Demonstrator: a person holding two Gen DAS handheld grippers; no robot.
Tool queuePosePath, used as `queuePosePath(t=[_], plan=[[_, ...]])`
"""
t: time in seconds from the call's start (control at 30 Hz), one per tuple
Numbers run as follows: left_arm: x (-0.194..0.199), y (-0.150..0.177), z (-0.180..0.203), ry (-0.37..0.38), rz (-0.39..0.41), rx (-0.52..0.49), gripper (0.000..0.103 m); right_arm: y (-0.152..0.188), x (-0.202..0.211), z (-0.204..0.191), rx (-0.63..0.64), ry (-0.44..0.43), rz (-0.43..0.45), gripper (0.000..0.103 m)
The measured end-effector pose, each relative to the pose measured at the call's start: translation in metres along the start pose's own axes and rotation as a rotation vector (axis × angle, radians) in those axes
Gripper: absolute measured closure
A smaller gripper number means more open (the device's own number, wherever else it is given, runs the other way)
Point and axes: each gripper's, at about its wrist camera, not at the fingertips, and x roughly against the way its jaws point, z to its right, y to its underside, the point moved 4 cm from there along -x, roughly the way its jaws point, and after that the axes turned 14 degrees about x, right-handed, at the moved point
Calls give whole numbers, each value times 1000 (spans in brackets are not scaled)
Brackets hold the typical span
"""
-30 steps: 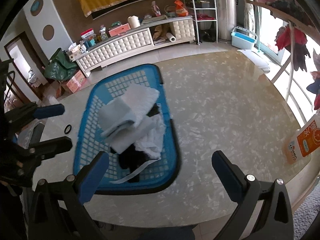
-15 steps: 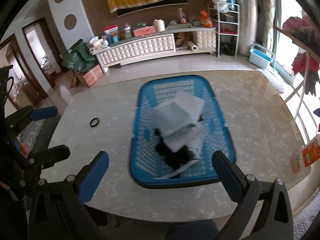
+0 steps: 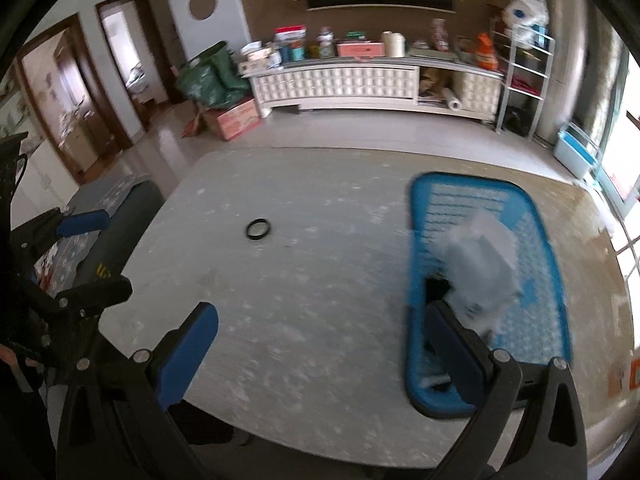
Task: Organize soft objects
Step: 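Withdraw the left tool and reach the right tool to the black rubber ring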
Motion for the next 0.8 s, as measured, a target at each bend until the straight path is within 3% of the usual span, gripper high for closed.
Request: queuePosePath(t=[0.2, 0.4, 0.8], plan=[[-7, 7, -57, -87, 9, 93, 0, -26, -34, -24, 74, -29, -4, 0], [-33, 16, -112, -154, -38, 193, 0, -42, -71, -45, 130, -38, -32, 0], [-95, 15, -188, -196, -43, 307, 0, -59, -153, -66, 189, -68, -108, 0]])
